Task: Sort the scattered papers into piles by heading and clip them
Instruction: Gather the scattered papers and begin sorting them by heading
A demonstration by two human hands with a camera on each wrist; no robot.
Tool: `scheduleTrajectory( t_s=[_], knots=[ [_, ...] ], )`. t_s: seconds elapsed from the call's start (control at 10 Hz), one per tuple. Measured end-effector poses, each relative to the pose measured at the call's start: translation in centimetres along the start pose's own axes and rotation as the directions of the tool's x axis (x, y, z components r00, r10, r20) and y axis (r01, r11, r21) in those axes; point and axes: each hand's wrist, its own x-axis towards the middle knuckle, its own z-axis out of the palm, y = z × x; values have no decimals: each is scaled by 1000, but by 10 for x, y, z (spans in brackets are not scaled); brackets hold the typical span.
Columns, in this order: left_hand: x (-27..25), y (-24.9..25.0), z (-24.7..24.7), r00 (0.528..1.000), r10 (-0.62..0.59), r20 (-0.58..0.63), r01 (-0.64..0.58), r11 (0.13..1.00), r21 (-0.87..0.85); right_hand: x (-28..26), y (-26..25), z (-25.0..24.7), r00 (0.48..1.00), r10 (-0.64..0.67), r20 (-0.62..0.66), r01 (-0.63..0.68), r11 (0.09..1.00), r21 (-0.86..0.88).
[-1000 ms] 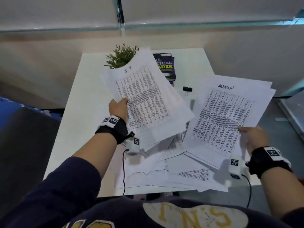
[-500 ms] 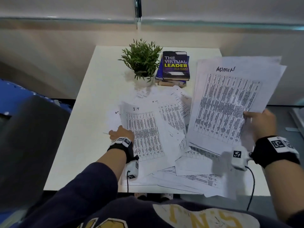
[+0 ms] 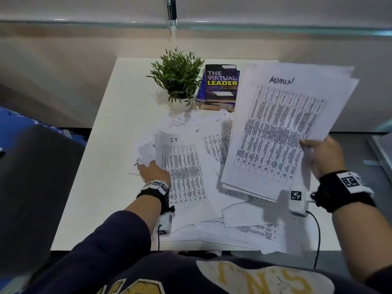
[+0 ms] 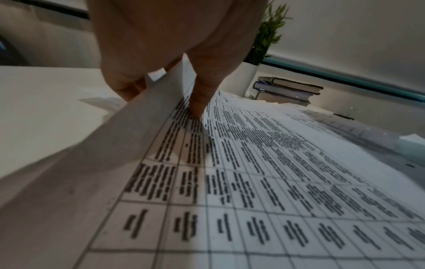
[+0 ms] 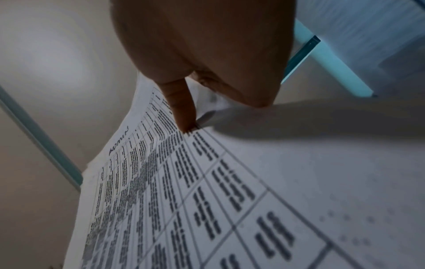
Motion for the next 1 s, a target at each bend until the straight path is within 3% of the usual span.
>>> scheduleTrajectory(
  t_s=[0.2, 0.4, 0.6, 0.7, 0.9, 1.0],
  knots=[
    [-2, 2, -13, 967, 247, -59, -253, 956, -149, -8, 24, 25, 983, 176, 54, -178, 983, 40],
    [-20, 18, -47, 878, 471, -87, -478, 856, -196, -12, 44, 28, 977, 200, 67, -190, 973, -132],
    [-30, 52, -110, 742, 668, -61, -663, 716, -218, -8, 43, 15, 981, 192, -1, -189, 964, -186],
    [-37, 71, -139, 730, 683, 10, -624, 673, -396, -7, 37, 8, 981, 191, -29, -193, 965, -178],
    [-52, 104, -163, 722, 692, 7, -533, 563, -631, -6, 28, 4, 970, 242, -1, -242, 970, 9],
    [-55, 108, -140, 768, 633, 98, -403, 596, -694, -20, 15, 22, 973, 223, 59, -225, 974, 28]
  ],
)
